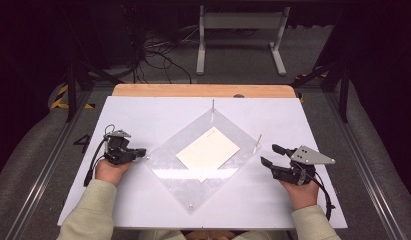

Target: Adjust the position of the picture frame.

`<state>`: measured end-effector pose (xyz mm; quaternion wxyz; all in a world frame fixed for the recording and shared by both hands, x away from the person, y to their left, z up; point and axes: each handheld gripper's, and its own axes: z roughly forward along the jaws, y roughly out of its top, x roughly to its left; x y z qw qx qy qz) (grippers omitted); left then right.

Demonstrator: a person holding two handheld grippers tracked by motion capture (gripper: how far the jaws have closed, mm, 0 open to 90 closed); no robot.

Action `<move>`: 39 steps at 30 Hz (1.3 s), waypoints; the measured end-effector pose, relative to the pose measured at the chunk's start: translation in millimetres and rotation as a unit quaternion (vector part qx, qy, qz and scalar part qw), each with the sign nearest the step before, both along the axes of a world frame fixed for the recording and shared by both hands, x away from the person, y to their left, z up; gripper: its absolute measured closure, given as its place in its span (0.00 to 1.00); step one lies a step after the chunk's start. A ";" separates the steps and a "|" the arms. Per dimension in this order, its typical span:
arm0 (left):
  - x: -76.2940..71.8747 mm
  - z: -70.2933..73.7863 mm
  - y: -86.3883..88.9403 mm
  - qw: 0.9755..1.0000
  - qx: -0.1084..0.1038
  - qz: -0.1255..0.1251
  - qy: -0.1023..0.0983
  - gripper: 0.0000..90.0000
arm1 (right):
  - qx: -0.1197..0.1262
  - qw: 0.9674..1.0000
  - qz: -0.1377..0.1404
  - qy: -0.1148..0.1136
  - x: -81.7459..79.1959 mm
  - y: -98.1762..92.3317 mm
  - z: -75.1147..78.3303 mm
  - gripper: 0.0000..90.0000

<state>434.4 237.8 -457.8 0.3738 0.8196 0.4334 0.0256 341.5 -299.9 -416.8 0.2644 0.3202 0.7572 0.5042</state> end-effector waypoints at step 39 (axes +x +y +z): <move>-49.7 10.1 -65.4 0.982 0.011 -0.186 -0.010 0.84 | -0.054 0.984 -0.131 0.110 74.2 -12.8 9.6 0.66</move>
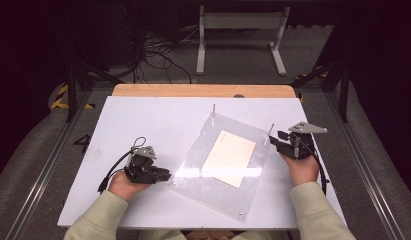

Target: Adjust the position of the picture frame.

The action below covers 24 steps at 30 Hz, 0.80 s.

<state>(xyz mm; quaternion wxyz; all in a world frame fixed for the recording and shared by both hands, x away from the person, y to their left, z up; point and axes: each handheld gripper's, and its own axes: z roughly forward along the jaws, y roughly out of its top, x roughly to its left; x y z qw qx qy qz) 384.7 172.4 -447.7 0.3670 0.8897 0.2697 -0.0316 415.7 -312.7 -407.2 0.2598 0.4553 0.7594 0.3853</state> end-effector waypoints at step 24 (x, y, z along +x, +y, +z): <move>-11.4 4.1 6.9 0.999 -0.007 -0.010 -0.037 0.87 | -0.055 0.997 -0.004 0.056 65.1 11.2 1.9 0.94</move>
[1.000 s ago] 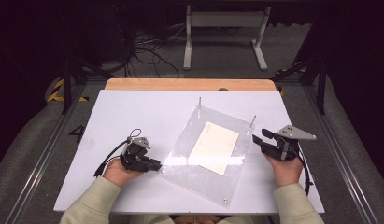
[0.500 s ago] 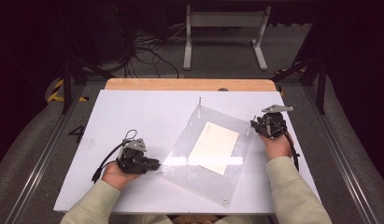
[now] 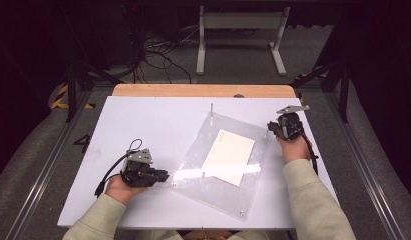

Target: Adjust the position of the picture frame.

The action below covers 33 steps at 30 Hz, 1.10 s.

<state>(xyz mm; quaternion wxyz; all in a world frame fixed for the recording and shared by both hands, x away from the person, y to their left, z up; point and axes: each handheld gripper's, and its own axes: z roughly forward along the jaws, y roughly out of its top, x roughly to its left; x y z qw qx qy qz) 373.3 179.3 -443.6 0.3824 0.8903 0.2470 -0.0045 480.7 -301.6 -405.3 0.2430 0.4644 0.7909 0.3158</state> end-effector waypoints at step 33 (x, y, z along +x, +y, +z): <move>-15.5 1.3 -1.0 0.998 -0.016 -0.042 -0.033 0.90 | -0.123 0.992 0.024 -0.020 90.0 106.7 11.4 0.93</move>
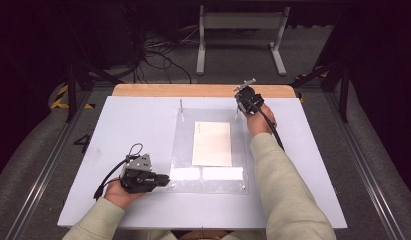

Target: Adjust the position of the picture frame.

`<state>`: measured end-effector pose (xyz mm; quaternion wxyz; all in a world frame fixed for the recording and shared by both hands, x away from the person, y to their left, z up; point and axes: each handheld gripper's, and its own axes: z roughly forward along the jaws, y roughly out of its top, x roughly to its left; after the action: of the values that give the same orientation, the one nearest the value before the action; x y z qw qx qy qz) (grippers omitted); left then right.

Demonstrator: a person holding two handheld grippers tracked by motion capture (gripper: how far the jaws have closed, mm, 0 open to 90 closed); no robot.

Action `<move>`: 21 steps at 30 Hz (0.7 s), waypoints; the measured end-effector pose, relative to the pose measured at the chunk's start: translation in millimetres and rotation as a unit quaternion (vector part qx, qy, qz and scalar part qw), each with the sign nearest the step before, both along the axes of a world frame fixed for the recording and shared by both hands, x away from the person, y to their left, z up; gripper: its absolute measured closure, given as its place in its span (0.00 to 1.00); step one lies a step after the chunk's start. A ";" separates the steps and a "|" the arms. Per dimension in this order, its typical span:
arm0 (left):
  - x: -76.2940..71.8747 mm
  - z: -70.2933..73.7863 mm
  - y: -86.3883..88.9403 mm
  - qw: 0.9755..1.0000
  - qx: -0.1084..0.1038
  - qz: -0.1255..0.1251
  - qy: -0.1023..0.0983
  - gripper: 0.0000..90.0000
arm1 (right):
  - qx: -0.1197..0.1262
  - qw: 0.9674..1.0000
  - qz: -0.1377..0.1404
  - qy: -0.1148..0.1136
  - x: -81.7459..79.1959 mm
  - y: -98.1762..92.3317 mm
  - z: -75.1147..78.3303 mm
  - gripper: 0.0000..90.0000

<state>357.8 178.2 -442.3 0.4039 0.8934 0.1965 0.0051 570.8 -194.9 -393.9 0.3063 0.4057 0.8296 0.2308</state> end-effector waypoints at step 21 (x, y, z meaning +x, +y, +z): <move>-1.7 -1.6 -7.0 1.000 -0.011 -0.002 0.000 0.75 | 0.192 0.963 0.190 0.007 -140.5 -44.5 4.2 0.78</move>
<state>356.1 171.2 -443.9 0.4140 0.8892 0.1947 0.0021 430.3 -239.4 -389.7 0.1676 0.2938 0.8335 0.4369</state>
